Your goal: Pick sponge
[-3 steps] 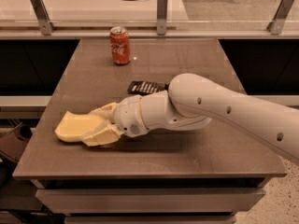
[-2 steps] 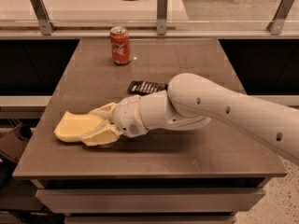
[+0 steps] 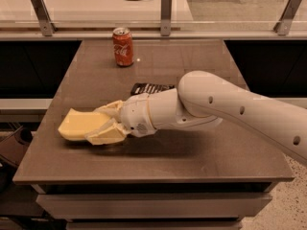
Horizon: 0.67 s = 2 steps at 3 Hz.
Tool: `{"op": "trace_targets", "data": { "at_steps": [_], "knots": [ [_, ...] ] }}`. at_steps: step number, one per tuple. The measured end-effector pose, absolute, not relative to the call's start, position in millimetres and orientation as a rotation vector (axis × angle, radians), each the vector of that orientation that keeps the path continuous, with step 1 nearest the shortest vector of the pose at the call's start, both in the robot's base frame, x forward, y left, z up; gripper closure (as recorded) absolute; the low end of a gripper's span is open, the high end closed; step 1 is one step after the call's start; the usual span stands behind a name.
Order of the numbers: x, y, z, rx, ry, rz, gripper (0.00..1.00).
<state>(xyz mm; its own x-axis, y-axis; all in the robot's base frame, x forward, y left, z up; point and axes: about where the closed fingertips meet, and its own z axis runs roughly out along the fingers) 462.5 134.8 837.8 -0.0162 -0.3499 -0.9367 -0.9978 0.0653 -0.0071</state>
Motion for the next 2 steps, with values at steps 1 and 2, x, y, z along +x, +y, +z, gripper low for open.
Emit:
{"op": "trace_targets", "data": {
  "at_steps": [1,2],
  "knots": [
    [473.8,119.7,856.3,-1.397,1.479,0.943,1.0],
    [488.5,107.8,875.8,-1.393,1.465,0.913,1.0]
  ]
}}
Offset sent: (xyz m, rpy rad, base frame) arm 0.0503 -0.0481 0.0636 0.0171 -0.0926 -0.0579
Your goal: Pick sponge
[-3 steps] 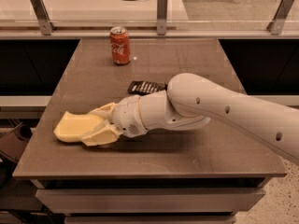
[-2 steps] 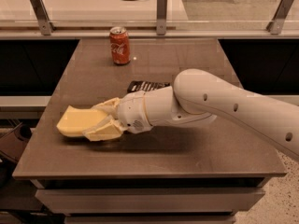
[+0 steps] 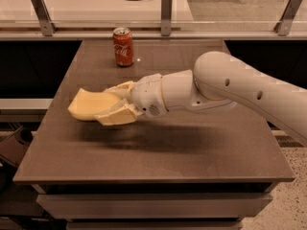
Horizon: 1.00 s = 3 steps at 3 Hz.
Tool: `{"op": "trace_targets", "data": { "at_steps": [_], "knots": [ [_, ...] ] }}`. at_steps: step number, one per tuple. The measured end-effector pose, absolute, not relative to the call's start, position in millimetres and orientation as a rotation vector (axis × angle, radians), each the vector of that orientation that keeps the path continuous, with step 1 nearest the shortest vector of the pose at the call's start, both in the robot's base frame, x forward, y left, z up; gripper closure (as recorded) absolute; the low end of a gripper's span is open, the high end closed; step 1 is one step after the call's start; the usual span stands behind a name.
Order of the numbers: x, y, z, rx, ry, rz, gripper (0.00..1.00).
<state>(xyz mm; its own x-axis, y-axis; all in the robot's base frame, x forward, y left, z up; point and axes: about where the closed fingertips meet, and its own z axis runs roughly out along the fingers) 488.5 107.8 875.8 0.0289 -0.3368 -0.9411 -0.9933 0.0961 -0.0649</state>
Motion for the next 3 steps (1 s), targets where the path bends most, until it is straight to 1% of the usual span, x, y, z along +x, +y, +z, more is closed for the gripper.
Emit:
{"op": "trace_targets", "data": {
  "at_steps": [1,3],
  "knots": [
    [502.3,97.5,899.7,-1.393,1.444,0.874,1.0],
    [507.3,81.9,941.7,-1.392,1.405,0.789,1.0]
  ]
}}
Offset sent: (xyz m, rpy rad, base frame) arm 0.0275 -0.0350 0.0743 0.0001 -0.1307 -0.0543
